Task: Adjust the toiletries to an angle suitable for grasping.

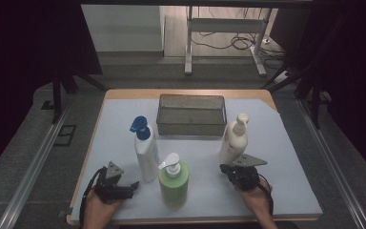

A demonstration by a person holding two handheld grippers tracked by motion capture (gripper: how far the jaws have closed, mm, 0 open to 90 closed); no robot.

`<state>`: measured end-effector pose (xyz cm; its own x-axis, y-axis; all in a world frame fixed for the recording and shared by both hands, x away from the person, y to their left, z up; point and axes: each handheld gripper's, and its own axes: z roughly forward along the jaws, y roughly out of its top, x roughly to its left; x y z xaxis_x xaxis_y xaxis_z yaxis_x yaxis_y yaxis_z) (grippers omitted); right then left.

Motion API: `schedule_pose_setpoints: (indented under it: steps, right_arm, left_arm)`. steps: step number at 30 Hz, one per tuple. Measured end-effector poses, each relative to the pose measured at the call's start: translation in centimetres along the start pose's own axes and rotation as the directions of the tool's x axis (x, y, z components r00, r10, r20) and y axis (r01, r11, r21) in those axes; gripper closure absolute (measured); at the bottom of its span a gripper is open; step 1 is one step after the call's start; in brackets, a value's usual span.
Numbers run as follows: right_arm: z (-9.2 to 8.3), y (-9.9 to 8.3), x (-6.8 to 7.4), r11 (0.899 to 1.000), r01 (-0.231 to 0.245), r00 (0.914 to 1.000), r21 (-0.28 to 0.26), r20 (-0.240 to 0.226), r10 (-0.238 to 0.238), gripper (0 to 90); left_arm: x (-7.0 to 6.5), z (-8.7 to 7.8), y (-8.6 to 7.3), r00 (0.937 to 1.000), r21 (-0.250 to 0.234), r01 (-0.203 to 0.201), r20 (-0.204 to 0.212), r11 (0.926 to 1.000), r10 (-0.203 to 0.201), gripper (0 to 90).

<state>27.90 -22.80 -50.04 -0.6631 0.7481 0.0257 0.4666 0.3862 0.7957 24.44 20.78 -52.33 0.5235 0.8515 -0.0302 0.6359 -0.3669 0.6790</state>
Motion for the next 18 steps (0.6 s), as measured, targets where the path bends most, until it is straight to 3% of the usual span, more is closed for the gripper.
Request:
schedule_pose_setpoints:
  steps: [18]
  right_arm:
    - [-0.9, -0.6, -1.7, 0.999, -0.025, 0.9992, 0.023, 0.032, 0.025, 89.5]
  left_arm:
    - [0.0, 0.0, 0.0, 1.0, 0.0, 0.0, 0.0, 1.0, 0.0, 12.5]
